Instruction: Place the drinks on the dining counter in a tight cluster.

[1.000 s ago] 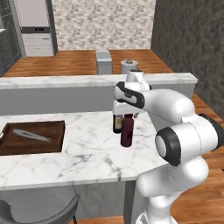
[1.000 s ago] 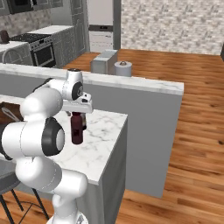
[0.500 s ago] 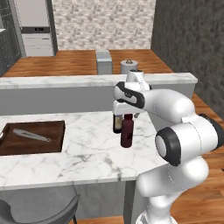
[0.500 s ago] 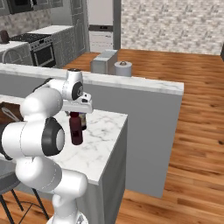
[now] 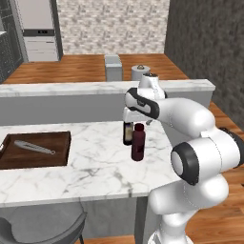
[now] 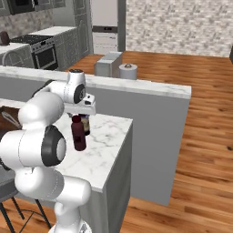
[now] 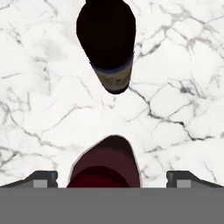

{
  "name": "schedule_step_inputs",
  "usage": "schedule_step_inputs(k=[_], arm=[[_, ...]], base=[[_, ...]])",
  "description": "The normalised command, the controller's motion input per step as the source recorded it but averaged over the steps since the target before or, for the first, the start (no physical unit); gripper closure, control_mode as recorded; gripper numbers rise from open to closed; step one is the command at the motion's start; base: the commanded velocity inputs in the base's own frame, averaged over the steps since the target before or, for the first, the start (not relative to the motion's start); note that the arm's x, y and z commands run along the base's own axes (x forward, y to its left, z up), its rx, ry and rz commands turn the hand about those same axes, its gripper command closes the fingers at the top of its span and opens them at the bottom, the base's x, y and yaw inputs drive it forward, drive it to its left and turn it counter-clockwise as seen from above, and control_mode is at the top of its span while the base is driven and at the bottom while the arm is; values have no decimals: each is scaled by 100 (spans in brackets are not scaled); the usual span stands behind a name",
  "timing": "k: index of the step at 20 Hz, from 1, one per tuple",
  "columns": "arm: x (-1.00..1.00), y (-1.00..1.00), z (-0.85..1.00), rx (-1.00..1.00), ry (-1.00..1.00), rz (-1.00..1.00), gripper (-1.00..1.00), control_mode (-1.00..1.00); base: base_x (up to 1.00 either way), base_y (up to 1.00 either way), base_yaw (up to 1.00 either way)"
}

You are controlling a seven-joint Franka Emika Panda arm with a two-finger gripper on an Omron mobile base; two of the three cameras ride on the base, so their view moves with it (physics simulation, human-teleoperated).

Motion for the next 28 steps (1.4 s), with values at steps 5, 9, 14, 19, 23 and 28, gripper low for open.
schedule_step_inputs(k=[5, 9, 14, 19, 23, 28], arm=[[0, 0, 30, 1, -9, 0, -100, -100], [-11, 0, 30, 1, -7, 0, -100, -100], [-65, -9, 14, 0, -11, 0, -100, -100], [-100, -16, 1, 0, -15, 0, -100, -100], [-100, -14, 0, 0, -15, 0, -100, -100], [-95, -2, 24, 0, -17, 0, -100, -100]], base=[[0, 0, 0], [0, 0, 0], [0, 0, 0], [0, 0, 0], [0, 0, 0], [0, 0, 0]])
